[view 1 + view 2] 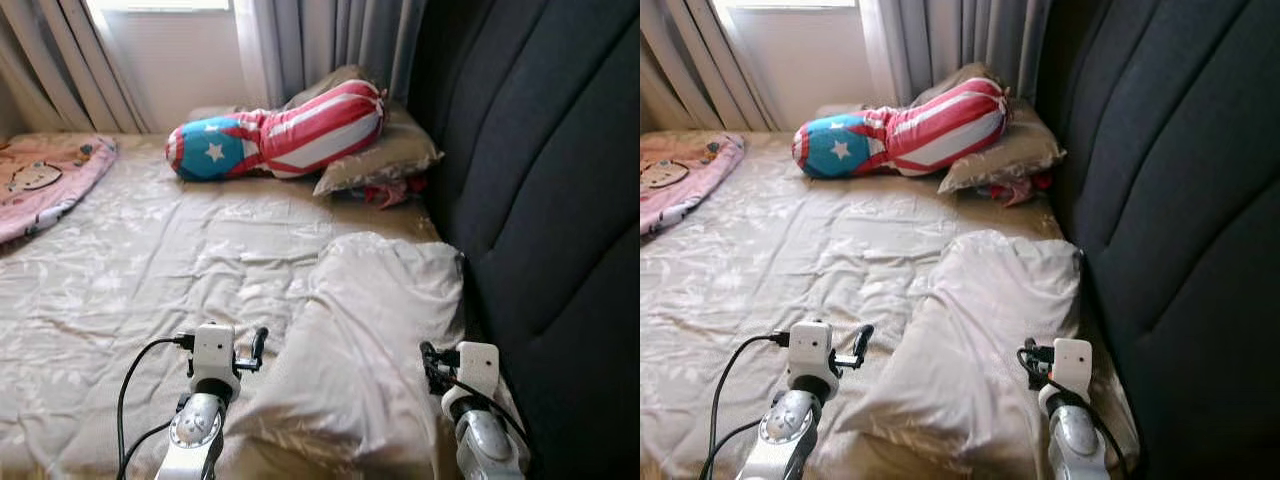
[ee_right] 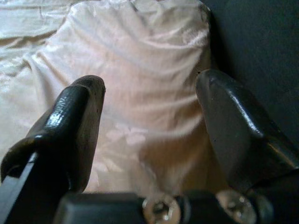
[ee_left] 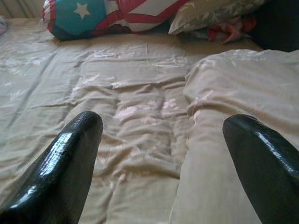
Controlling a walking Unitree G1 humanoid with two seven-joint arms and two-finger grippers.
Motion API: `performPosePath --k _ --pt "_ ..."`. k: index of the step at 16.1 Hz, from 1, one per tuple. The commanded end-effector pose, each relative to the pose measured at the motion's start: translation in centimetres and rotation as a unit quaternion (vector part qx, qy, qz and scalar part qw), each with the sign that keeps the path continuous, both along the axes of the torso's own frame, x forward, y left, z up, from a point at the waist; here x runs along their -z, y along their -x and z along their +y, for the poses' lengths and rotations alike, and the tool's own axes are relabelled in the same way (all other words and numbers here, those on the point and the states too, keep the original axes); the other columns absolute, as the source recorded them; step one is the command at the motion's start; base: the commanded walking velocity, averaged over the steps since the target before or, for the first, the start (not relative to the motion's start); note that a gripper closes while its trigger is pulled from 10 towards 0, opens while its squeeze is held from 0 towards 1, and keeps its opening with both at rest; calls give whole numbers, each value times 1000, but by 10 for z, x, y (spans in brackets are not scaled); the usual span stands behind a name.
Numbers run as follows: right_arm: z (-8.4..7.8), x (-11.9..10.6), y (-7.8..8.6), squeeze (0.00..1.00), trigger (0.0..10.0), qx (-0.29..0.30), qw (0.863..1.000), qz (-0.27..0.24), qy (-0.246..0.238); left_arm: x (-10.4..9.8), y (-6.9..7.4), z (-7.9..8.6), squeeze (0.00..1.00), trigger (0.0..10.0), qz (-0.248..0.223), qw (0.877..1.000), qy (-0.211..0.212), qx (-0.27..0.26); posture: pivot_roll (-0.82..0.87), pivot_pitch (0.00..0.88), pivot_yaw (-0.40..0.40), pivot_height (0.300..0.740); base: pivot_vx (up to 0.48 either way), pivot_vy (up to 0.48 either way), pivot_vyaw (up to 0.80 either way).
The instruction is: Clean up the room
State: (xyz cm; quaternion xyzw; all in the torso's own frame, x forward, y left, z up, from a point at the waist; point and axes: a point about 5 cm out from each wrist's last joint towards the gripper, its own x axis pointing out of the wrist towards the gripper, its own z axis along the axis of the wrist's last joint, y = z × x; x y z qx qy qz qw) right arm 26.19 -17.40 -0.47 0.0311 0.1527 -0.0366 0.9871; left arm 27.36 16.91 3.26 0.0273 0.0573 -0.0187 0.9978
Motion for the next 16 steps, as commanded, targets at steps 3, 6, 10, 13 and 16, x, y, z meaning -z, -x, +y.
performPosePath --k 3,6,10,13,16 --pt "-8 -2 -9 0 10000 17 1000 14 3 -6 -3 1 0 10000 -3 1000 -2 10 -88 0 -21 662 0 0 0" --pt "-10 -6 -19 0 10000 22 1000 20 0 -10 -5 1 0 10000 -9 1000 3 11 -77 0 -13 662 0 0 0" --pt "-7 -12 -30 0 10000 14 999 25 -18 -13 -5 4 0 10000 -10 1000 -1 13 -61 0 -6 662 0 0 0" --pt "-7 -13 -36 1000 10000 11 999 40 -10 -15 -4 7 0 10000 -8 1000 -5 14 -51 0 3 662 0 0 0" --pt "-13 -16 -41 1000 10000 42 998 48 -28 -15 -1 9 0 10000 -3 1000 -11 18 -35 0 19 662 0 0 0"
